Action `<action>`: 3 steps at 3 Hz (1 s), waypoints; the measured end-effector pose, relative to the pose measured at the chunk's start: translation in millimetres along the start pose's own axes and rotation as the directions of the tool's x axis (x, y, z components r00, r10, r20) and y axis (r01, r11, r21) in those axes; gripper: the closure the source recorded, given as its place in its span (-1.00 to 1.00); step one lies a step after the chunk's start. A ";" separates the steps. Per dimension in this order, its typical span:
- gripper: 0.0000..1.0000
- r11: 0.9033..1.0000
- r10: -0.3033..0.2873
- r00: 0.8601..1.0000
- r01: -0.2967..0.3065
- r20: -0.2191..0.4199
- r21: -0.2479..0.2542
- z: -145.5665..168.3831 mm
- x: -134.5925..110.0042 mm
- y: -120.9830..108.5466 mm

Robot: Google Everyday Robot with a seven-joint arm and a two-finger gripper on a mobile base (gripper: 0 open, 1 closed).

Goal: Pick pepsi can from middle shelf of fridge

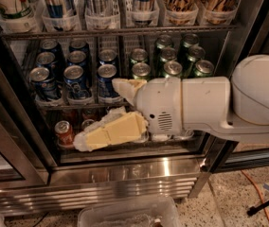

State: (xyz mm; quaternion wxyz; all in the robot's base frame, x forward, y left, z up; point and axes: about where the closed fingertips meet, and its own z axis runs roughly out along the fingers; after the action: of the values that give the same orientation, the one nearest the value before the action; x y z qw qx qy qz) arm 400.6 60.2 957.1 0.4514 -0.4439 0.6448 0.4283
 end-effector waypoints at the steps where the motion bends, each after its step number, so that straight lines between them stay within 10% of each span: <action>1: -1.00 1.000 0.000 1.000 0.000 -0.001 0.004 -1.1 0.3 -0.8; 3: -1.00 0.988 0.028 0.995 -0.043 0.100 0.148 -4.3 21.5 -30.0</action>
Offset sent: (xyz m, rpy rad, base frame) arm 0.0290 -0.0185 -0.0168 0.0353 -0.0139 -0.1287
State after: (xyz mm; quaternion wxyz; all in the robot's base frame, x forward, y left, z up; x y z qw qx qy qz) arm 424.3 44.9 932.8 0.5071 -0.3755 0.6600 0.4076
